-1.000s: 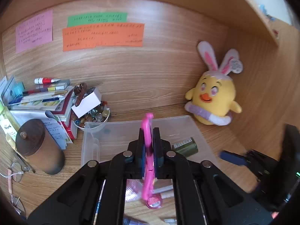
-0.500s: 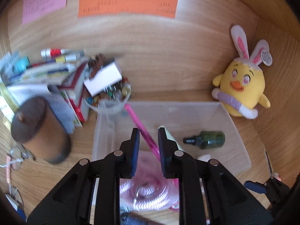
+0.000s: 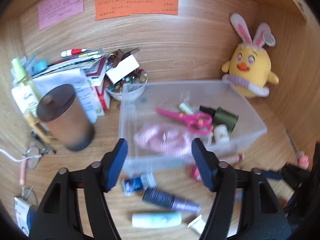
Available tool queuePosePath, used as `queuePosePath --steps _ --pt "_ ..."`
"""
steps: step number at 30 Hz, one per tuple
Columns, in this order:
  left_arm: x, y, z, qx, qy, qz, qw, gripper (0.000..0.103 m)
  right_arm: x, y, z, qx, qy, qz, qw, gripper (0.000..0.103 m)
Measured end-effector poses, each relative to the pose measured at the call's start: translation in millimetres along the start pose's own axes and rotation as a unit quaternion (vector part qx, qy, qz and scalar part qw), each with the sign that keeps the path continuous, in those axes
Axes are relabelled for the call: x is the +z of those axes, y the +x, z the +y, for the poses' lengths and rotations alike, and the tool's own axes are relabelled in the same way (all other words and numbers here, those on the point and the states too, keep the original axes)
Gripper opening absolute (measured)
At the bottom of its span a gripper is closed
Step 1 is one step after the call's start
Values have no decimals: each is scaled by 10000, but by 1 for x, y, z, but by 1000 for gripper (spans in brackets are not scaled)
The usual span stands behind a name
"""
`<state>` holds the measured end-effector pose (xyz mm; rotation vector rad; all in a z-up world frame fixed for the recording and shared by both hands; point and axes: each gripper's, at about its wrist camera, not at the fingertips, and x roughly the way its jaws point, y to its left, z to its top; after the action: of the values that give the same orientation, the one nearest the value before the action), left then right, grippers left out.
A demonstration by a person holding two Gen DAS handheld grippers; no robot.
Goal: Organize objects
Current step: 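Grasp the white ointment tube with the left gripper while the right grasps the pink pen, then carry the ointment tube and pink pen into the clear box and release both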
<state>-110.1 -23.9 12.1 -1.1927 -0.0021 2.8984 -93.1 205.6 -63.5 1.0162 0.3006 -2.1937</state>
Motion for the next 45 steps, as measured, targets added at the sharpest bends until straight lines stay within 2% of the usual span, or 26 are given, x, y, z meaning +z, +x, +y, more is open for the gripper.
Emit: queuePosePath --steps 4,8,11,12,15,24,26,29,32,34,39,45 --pt "-26 -9 -8 69 196 141 9997 71 -4 3 6 -37 -110 45 9999 47" --pt "-51 -9 -19 -145 252 410 9987 71 -7 10 7 11 -13 167 9999 31" --pt "-68 -11 -27 -279 259 548 9978 72 -10 8 10 -8 17 154 9999 26" --pt "-74 -12 -29 -339 247 597 9973 72 -11 7 11 -9 13 157 9999 21" --pt "-89 -13 -36 -532 227 753 9955 72 -16 2 12 48 55 169 9998 14" --pt "-121 -4 -54 -959 109 1145 9887 72 -28 -10 18 4 117 82 9999 12" --pt "-123 -6 -57 -925 160 1080 9897 66 -31 -14 19 -51 111 30 9999 12" --pt "-124 -8 -59 -917 204 1037 9902 47 -34 -19 18 0 196 -35 9998 12" --pt "-127 -10 -61 -904 268 953 9910 34 -35 -23 15 19 302 -94 9995 10" --pt "-128 -11 -64 -822 363 898 9919 18 -35 -24 14 52 366 -126 9992 10" --pt "-127 -10 -64 -844 402 862 9919 15 -33 -27 16 26 338 -213 9992 10" --pt "-109 -24 -60 -862 312 458 9947 15 -23 -41 16 -14 313 -477 9984 10"
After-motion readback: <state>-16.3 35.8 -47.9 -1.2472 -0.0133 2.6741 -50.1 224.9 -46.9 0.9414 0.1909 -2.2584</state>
